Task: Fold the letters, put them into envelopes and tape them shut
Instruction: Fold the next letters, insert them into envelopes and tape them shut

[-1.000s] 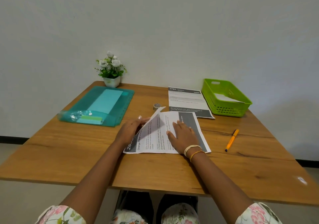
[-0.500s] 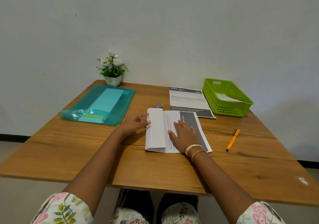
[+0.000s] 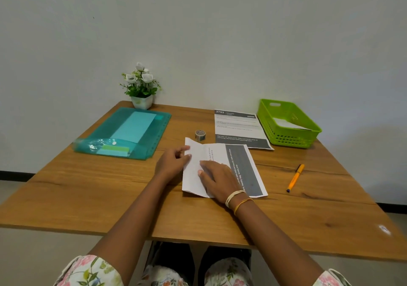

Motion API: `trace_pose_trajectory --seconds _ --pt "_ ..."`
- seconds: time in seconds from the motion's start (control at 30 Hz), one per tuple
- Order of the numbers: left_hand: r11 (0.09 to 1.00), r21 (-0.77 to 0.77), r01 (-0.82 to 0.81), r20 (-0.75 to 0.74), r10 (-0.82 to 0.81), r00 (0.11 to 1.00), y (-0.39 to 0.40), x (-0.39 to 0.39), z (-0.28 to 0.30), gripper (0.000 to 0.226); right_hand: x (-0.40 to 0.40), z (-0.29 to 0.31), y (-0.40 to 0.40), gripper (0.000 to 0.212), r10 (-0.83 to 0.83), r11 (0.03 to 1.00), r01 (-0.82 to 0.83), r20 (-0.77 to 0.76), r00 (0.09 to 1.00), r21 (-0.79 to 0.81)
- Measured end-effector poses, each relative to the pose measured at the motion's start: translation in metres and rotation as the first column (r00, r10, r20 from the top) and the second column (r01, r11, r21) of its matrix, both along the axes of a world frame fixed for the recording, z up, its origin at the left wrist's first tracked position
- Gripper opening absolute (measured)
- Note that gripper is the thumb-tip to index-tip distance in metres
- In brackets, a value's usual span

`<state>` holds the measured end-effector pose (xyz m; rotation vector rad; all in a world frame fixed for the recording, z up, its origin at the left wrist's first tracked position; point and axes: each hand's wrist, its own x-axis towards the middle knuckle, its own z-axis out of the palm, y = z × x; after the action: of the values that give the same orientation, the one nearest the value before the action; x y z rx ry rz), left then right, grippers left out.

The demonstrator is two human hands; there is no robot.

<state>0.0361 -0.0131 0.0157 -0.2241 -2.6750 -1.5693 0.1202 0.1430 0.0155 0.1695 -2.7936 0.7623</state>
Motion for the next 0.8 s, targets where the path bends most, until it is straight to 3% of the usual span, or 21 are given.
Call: trace_pose_trajectory --seconds 0.1,0.17,0.27,0.37,0.47,0.6,0.8 --pt "0.928 0.371 0.017 0.011 -0.023 1.000 0.006 0.011 0.002 0.042 -0.003 0.005 -0.005 0.044 -0.009 0.986 0.021 0.072 0.997 -0.168" --pt "0.918 0.394 0.045 -0.031 -0.035 0.999 0.010 0.016 0.001 0.043 -0.006 0.009 -0.007 0.043 -0.015 0.924 0.067 0.141 0.990 -0.376" --pt "0.978 0.166 0.125 -0.132 -0.104 0.986 0.013 0.021 -0.001 0.040 -0.012 0.020 -0.007 0.037 -0.055 0.783 0.181 0.224 0.973 -0.595" --pt "0.979 -0.044 0.199 -0.187 -0.204 0.961 0.014 0.025 -0.003 0.036 -0.021 0.033 -0.001 0.041 -0.101 0.753 0.250 0.270 0.958 -0.608" --pt "0.962 -0.188 0.198 -0.212 -0.237 0.948 0.016 0.027 -0.003 0.038 -0.026 0.041 0.007 0.026 -0.166 0.684 0.361 0.346 0.923 -0.634" --pt "0.902 -0.389 0.187 -0.274 -0.308 0.911 0.020 0.029 -0.004 0.041 -0.026 0.040 0.017 0.019 -0.275 0.703 0.467 0.399 0.874 -0.537" --pt "0.827 -0.522 0.209 -0.217 -0.366 0.905 0.022 0.029 -0.008 0.052 -0.025 0.022 0.022 0.028 -0.310 0.745 0.487 0.410 0.858 -0.456"
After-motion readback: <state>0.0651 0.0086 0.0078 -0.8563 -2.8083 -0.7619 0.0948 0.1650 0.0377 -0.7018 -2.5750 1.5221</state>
